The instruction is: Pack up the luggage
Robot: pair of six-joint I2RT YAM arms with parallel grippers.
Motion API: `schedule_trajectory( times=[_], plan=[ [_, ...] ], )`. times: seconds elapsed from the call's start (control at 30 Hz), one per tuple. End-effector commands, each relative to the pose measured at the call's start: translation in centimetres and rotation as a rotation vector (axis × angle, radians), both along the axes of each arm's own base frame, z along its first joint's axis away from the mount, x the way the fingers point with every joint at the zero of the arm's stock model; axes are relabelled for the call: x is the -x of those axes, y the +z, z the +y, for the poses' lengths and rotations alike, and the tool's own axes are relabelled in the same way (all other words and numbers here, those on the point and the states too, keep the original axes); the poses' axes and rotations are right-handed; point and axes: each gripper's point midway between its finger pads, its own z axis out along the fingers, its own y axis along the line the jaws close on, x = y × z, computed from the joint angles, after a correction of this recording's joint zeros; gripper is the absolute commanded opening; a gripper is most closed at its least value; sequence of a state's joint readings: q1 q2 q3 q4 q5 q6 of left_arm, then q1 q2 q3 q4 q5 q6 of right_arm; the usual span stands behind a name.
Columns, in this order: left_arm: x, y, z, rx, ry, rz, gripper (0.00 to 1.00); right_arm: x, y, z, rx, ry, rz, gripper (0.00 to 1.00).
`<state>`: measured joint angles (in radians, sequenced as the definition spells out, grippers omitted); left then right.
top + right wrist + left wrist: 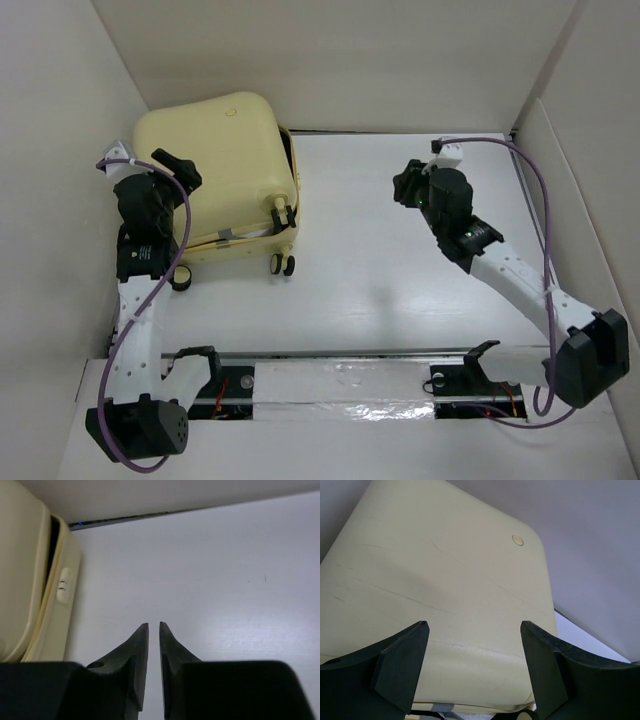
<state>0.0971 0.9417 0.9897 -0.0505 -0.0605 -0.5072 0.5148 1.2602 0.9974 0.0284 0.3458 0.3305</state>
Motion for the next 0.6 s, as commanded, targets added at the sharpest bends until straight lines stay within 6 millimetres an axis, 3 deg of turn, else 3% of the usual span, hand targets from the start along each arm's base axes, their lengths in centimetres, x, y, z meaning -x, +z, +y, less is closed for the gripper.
schedule_trajectory(
  times=[0.0,0.03,0.1,0.13,0.17,0.2,0.23,0.27,0.3,0.33,0.4,0.47,0.5,0.53,0.57],
  plan=[
    [-0.3,1.9,-0.3,-0.009,-0.019,-0.058,0.72,3.5,3.3,5.7,-0.016,0.329,-0.084,0.55],
    [-0.3,1.9,-0.4,-0.005,-0.021,-0.060,0.72,4.5,4.2,7.5,-0.020,0.391,-0.102,0.70],
    [-0.6,1.9,-0.7,0.005,-0.037,-0.058,0.72,7.2,4.2,12.3,-0.012,0.518,-0.103,0.89],
    [-0.7,2.1,-0.8,0.007,-0.043,-0.061,0.72,7.9,4.0,13.7,0.005,0.550,-0.093,0.99],
    [-0.7,2.1,-0.8,0.007,-0.044,-0.062,0.72,8.4,5.3,15.3,-0.001,0.577,-0.113,1.00],
    [-0.6,1.8,-0.9,0.008,-0.047,-0.056,0.72,8.1,4.0,16.9,0.025,0.578,-0.086,1.00],
    [-0.6,2.2,-0.9,0.007,-0.047,-0.079,0.72,9.1,3.7,18.8,0.040,0.610,-0.082,1.00],
    [-0.5,2.4,-0.9,0.007,-0.046,-0.090,0.72,9.1,4.6,19.9,0.039,0.617,-0.096,1.00],
    [-0.4,2.5,-0.9,0.007,-0.044,-0.093,0.72,8.4,2.7,21.2,0.074,0.608,-0.061,1.00],
    [-0.3,2.6,-0.9,0.004,-0.044,-0.094,0.72,8.8,2.3,22.4,0.084,0.618,-0.052,1.00],
    [-0.1,2.8,-0.8,-0.003,-0.044,-0.096,0.72,8.2,2.6,24.1,0.085,0.617,-0.056,1.00],
    [0.2,3.0,-0.8,-0.011,-0.041,-0.107,0.72,7.4,-0.4,25.6,0.143,0.606,0.002,1.00],
    [0.2,3.0,-0.8,-0.010,-0.041,-0.114,0.72,6.5,0.5,26.1,0.141,0.581,-0.012,1.00],
    [0.2,3.0,-0.8,-0.010,-0.043,-0.117,0.72,6.4,-2.6,27.1,0.201,0.592,0.049,1.00],
    [0.1,3.1,-0.9,-0.010,-0.046,-0.117,0.72,6.0,-3.2,27.6,0.215,0.591,0.064,1.00]
  ],
)
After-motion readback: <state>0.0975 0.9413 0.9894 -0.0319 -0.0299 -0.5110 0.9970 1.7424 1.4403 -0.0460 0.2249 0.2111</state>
